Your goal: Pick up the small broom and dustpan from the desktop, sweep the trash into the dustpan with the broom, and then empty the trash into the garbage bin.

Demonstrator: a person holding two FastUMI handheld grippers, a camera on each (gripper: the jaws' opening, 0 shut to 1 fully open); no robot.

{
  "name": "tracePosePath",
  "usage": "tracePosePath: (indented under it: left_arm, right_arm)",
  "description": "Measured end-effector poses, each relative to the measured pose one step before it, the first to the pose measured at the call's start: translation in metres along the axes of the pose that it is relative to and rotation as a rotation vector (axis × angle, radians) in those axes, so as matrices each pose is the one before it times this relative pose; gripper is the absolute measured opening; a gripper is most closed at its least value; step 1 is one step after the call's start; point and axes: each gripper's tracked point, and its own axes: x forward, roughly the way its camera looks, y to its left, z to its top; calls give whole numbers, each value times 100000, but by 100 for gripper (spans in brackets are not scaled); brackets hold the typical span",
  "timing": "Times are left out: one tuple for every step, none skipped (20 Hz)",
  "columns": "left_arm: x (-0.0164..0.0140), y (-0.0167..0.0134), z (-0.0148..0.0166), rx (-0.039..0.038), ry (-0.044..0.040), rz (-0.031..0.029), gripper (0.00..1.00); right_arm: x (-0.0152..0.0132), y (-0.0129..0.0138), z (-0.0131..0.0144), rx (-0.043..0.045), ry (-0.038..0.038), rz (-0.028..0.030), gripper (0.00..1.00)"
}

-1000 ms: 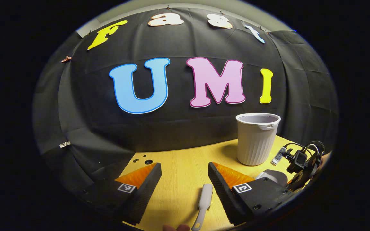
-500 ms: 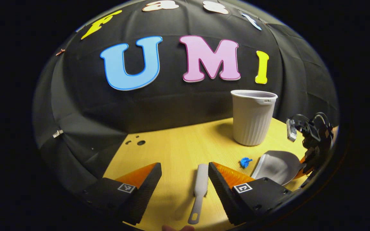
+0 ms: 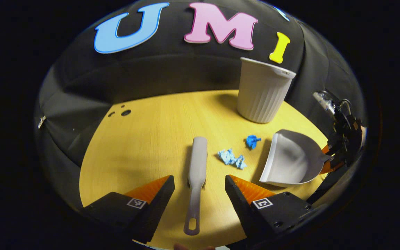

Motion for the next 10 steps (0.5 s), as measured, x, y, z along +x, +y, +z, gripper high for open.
tracePosePath:
  left_arm:
    - [531, 200, -566, 1890, 3470, 215, 95]
    - [780, -43, -630, 1826, 3703, -135, 95]
    - [680, 82, -672, 1431, 3571, 42, 95]
    - [706, 26, -638, 892, 3528, 3, 95]
    - [788, -43, -633, 466, 3138, -422, 95]
    - [623, -85, -451, 570, 2659, -582, 95]
    - [534, -26, -411, 617, 2329, -187, 93]
    - [465, -61, -441, 306, 2361, -144, 92]
    - [315, -38, -269, 46, 2105, -396, 90]
    - [256, -80, -273, -152, 1959, -353, 89]
  right_arm:
    - [97, -1, -18, -634, 312, 110, 35]
    - [125, 6, 57, -522, 267, 106, 35]
    - [9, 52, -157, -441, 230, 104, 35]
    - [-21, -9, -7, -168, 318, 212, 35]
    - [-34, -108, 52, -60, 34, -106, 35]
    - [78, -121, 76, -73, -126, -239, 35]
    - [29, -129, 106, 134, -130, -137, 35]
    - [16, -60, 9, 431, 70, 13, 35]
    - [8, -106, 90, 425, 40, 68, 35]
    - [72, -84, -29, 358, -17, -38, 35]
